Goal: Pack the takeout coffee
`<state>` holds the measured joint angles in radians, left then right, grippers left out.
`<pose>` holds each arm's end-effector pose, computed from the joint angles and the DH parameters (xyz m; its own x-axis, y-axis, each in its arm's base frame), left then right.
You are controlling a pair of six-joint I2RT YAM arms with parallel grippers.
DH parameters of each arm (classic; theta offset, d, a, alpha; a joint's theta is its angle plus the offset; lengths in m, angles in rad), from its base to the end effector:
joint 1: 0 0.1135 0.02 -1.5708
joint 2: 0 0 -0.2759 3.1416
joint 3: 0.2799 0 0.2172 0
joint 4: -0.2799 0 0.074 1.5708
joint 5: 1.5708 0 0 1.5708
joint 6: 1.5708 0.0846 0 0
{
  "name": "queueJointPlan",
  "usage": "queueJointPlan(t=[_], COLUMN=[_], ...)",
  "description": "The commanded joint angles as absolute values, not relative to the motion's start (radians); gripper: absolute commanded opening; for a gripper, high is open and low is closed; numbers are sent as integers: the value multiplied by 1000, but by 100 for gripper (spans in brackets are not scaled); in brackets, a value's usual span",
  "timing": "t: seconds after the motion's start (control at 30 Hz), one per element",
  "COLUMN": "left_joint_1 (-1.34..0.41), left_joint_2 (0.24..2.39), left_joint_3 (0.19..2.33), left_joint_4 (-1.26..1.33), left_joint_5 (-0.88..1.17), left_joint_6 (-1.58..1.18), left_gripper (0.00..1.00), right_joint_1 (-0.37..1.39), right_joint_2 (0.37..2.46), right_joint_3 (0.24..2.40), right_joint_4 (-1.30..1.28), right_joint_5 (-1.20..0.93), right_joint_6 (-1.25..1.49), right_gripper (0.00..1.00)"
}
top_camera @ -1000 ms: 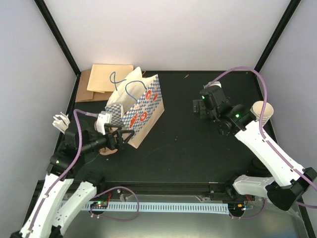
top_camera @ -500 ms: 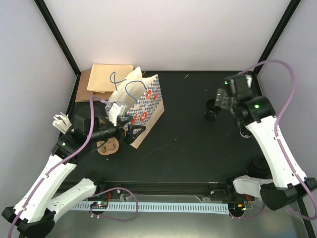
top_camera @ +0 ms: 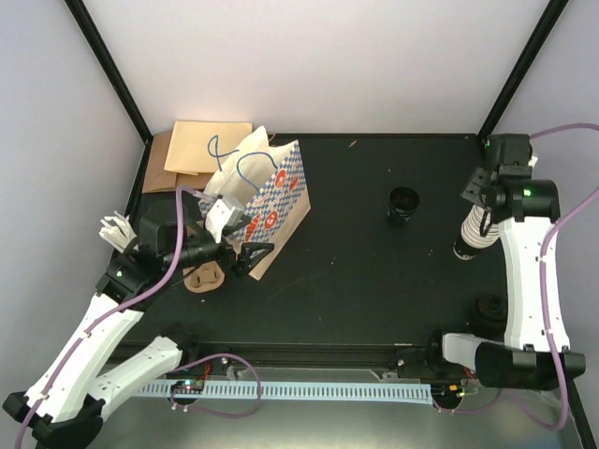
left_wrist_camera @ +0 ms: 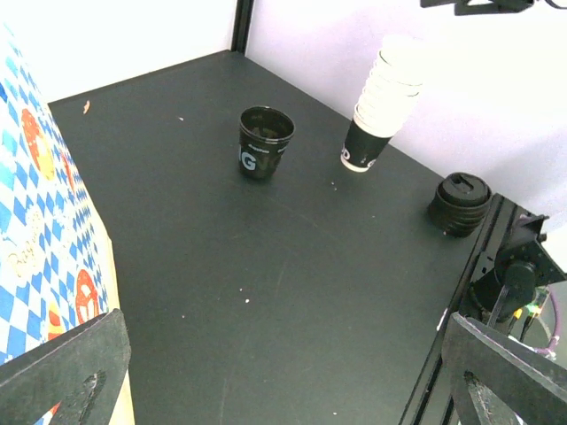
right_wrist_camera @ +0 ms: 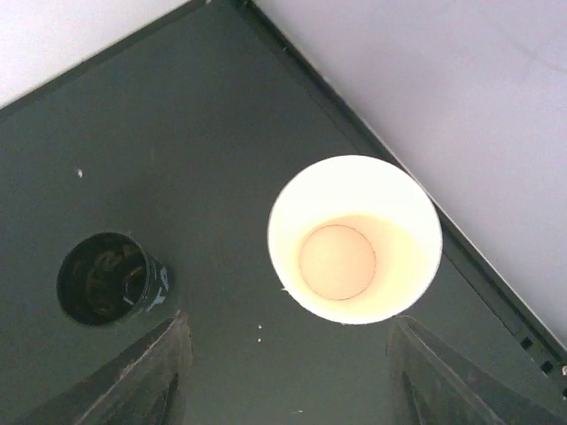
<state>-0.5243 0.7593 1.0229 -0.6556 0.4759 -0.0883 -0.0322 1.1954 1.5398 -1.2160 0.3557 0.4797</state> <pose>0.1050 -0.1055 0.3588 -0.4010 0.1413 -0.9051 0.7792 0.5722 -0.2558 0.1927 -0.0357 0.3798 -0.5613 0.4509 -0.6940 0.5786 0.8134 0.0606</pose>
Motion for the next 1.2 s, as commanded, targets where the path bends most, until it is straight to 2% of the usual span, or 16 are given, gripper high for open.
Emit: queueJointPlan(t=[0.0,0.2,0.4,0.6,0.93,1.07,1.17], left_joint_1=[-529,-528,-529,-529,-529,-528,-529], left_joint_2=[729,685,683,680,688,689,695], left_joint_3=[989,928,898,895,893,901,908], left_joint_4=[-623,-564,-538,-533,-535,-538,-541], left_joint_5=[494,513,524,533,531,517,521], left_joint_6=[-41,-46,-46,-47,-49,-41,-42], left_gripper=[99,99,99,99,99,99,99], right_joint_1=[-45,-45,-45,-45,-45,-45,-46], right_joint_2=[1291,1362,1444,1467,1506,1511,1511], right_joint_3=[1591,1612,1617,1555,1551,1541,1529], right_joint_4=[-1269,-1241,-1232,-1181,-1153,-1148,-1144], right_joint_5=[286,302,418,445,414,422,426], right_joint_6=[498,520,532,527,524,524,527], right_gripper=[59,52,50,48,28,28,23])
